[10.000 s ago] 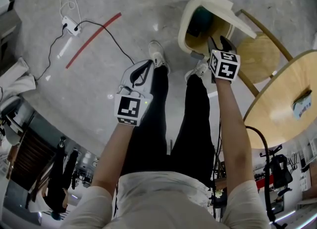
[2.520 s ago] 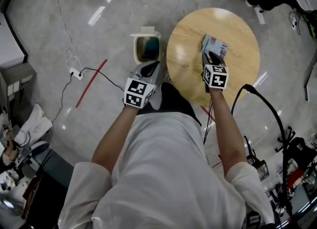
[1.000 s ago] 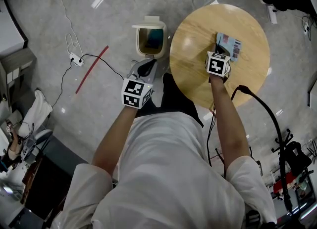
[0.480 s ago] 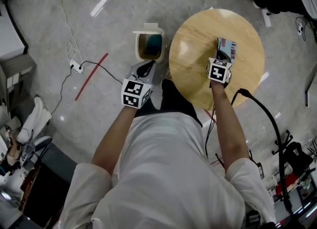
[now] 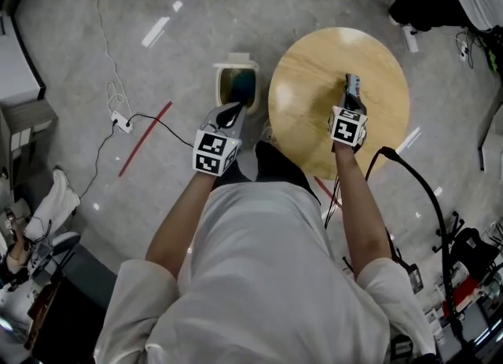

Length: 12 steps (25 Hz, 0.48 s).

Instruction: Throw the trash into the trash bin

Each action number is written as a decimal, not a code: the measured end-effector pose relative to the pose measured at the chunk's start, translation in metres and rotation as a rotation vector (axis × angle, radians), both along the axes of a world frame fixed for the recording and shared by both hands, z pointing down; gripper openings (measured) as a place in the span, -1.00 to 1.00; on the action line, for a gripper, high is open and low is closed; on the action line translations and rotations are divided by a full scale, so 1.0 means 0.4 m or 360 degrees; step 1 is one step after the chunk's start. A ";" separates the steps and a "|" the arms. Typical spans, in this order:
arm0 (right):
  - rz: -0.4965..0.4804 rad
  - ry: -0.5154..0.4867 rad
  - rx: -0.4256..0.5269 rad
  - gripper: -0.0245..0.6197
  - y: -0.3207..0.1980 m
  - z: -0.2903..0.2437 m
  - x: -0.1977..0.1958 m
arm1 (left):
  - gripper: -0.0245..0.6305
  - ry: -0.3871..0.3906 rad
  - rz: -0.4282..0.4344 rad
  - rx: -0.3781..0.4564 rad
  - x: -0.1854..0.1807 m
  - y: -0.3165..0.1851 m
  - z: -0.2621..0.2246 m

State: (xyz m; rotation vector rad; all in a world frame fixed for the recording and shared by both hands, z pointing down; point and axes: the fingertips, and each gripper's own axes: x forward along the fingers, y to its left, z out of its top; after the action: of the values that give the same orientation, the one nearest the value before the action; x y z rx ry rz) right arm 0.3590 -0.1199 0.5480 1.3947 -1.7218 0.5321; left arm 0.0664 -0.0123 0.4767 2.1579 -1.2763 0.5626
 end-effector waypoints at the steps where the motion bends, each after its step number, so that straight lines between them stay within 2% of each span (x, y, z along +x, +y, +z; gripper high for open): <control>1: 0.0004 -0.0005 0.0010 -0.92 0.004 -0.013 -0.002 | -0.91 0.0000 -0.0001 0.0006 -0.004 0.002 -0.005; 8: -0.0012 -0.0029 0.0069 -0.92 0.037 -0.055 -0.023 | -0.91 0.0000 -0.0001 0.0031 -0.026 0.031 -0.030; 12: -0.0054 -0.0046 0.0063 -0.92 0.072 -0.081 -0.079 | -0.91 0.0001 0.0002 0.0045 -0.055 0.059 -0.044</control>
State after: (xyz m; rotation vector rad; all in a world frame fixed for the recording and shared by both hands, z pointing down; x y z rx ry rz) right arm 0.3275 -0.0910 0.5158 1.3892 -1.7842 0.5044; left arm 0.0442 0.0112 0.4593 2.1815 -1.2903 0.5477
